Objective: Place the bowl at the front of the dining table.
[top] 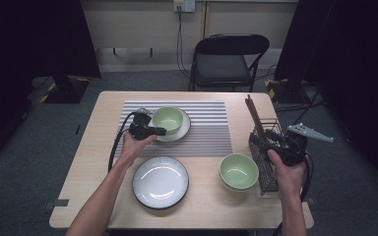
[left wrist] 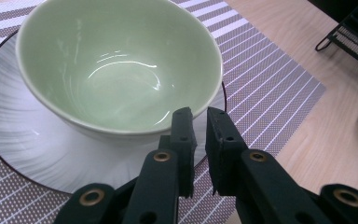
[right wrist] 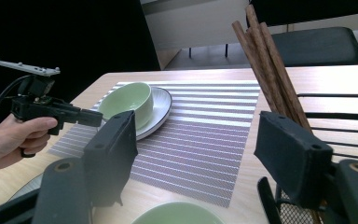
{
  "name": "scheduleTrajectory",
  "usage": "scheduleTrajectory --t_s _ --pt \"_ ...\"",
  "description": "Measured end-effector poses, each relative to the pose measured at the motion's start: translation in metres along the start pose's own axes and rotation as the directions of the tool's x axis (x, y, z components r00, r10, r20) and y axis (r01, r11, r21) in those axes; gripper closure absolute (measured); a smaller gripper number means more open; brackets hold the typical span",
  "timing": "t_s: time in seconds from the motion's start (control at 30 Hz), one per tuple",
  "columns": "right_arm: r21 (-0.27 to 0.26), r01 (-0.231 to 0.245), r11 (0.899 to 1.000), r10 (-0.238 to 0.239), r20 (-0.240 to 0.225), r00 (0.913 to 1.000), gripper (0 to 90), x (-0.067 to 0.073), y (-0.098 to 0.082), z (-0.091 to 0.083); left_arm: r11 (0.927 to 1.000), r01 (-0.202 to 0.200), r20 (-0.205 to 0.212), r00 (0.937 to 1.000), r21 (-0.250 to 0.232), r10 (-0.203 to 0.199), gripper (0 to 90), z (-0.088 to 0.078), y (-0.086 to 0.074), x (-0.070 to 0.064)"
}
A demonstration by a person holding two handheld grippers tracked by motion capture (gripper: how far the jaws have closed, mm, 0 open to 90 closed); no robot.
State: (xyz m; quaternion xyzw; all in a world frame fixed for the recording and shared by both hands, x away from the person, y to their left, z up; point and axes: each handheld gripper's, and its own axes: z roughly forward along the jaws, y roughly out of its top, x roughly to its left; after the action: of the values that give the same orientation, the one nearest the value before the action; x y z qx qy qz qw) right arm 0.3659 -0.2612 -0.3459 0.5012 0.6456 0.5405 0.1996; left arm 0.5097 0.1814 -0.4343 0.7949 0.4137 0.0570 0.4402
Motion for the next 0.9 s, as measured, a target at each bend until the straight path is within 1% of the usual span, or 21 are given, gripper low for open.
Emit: scheduleTrajectory --t_s 0.03,0.07,0.1,0.13,0.17,0.23,0.27,0.4,0.43,0.5,0.53,0.6,0.63,0.7,0.73,0.77,0.8,0.9 --pt "-0.001 -0.001 1.000 0.001 0.002 1.0000 29.0 0.000 0.000 0.000 1.0000 0.009 0.012 0.9999 -0.003 -0.009 82.9 -0.002 -0.001 0.001" --pt "-0.002 0.000 1.000 0.000 0.002 1.0000 29.0 -0.001 0.000 -0.001 0.9999 0.009 0.011 0.9999 -0.006 -0.009 86.4 -0.004 -0.001 0.002" --pt "-0.003 -0.002 1.000 0.002 0.001 1.0000 29.0 -0.001 0.000 -0.001 1.0000 0.005 -0.004 1.0000 -0.004 -0.005 86.9 -0.006 -0.003 0.003" --pt "-0.004 -0.002 1.000 0.002 0.000 1.0000 29.0 -0.001 0.000 -0.001 0.9997 0.024 -0.003 0.9997 -0.011 -0.024 86.8 -0.006 -0.005 0.004" --pt "-0.004 -0.003 1.000 0.003 0.001 1.0000 29.0 0.000 0.000 -0.002 0.9996 0.030 0.003 0.9996 -0.001 -0.030 86.7 -0.006 -0.007 0.006" --pt "-0.003 -0.002 1.000 0.002 -0.001 1.0000 29.0 0.000 0.000 -0.001 0.9996 0.025 -0.008 0.9996 0.011 -0.025 86.6 -0.004 -0.011 0.007" --pt "-0.001 -0.002 1.000 0.002 -0.002 1.0000 29.0 0.001 0.000 -0.001 0.9994 0.029 -0.004 0.9996 0.016 -0.029 86.1 -0.003 -0.012 0.008" --pt "0.001 0.001 1.000 -0.001 -0.001 1.0000 29.0 0.001 0.000 -0.001 0.9992 0.024 -0.040 0.9990 0.034 -0.022 84.8 0.001 -0.011 0.011" --pt "0.001 0.001 1.000 -0.001 0.000 1.0000 29.0 0.001 0.000 -0.001 0.9990 0.022 -0.032 0.9993 0.039 -0.020 85.2 0.002 -0.011 0.011" --pt "0.001 0.000 1.000 0.000 0.001 1.0000 29.0 0.000 0.000 0.000 0.9987 0.026 -0.037 0.9990 0.043 -0.025 86.6 0.003 -0.011 0.013" --pt "0.002 -0.001 1.000 0.001 0.001 1.0000 29.0 0.000 0.000 0.000 0.9988 0.032 -0.038 0.9988 0.038 -0.031 86.5 0.003 -0.011 0.014" --pt "0.003 -0.004 1.000 0.004 0.001 1.0000 28.9 -0.001 0.000 0.000 0.9992 0.027 -0.042 0.9988 0.031 -0.025 86.3 0.002 -0.012 0.013" --pt "0.004 -0.004 1.000 0.004 0.003 1.0000 28.9 -0.001 0.000 0.000 0.9992 0.032 -0.042 0.9986 0.024 -0.031 85.9 0.002 -0.011 0.013" --pt "0.006 -0.004 1.000 0.004 0.002 1.0000 29.0 -0.001 -0.001 0.000 0.9990 0.033 -0.042 0.9986 0.030 -0.032 85.7 0.002 -0.010 0.012" --pt "0.006 -0.004 1.000 0.004 0.002 1.0000 28.9 -0.001 -0.001 0.000 0.9990 0.034 -0.052 0.9981 0.031 -0.032 85.6 0.002 -0.010 0.012" --pt "0.007 -0.005 1.000 0.005 0.000 1.0000 28.9 -0.001 0.000 0.000 0.9988 0.043 -0.057 0.9975 0.023 -0.041 85.6 0.002 -0.010 0.012" --pt "0.004 -0.001 1.000 0.001 -0.002 1.0000 29.0 0.000 0.000 0.001 0.9986 0.046 -0.054 0.9976 0.026 -0.045 85.5 0.003 -0.010 0.013" --pt "0.003 0.001 1.000 -0.001 -0.002 1.0000 29.0 0.001 0.000 0.000 0.9985 0.050 -0.061 0.9969 0.021 -0.049 84.7 0.002 -0.010 0.012"
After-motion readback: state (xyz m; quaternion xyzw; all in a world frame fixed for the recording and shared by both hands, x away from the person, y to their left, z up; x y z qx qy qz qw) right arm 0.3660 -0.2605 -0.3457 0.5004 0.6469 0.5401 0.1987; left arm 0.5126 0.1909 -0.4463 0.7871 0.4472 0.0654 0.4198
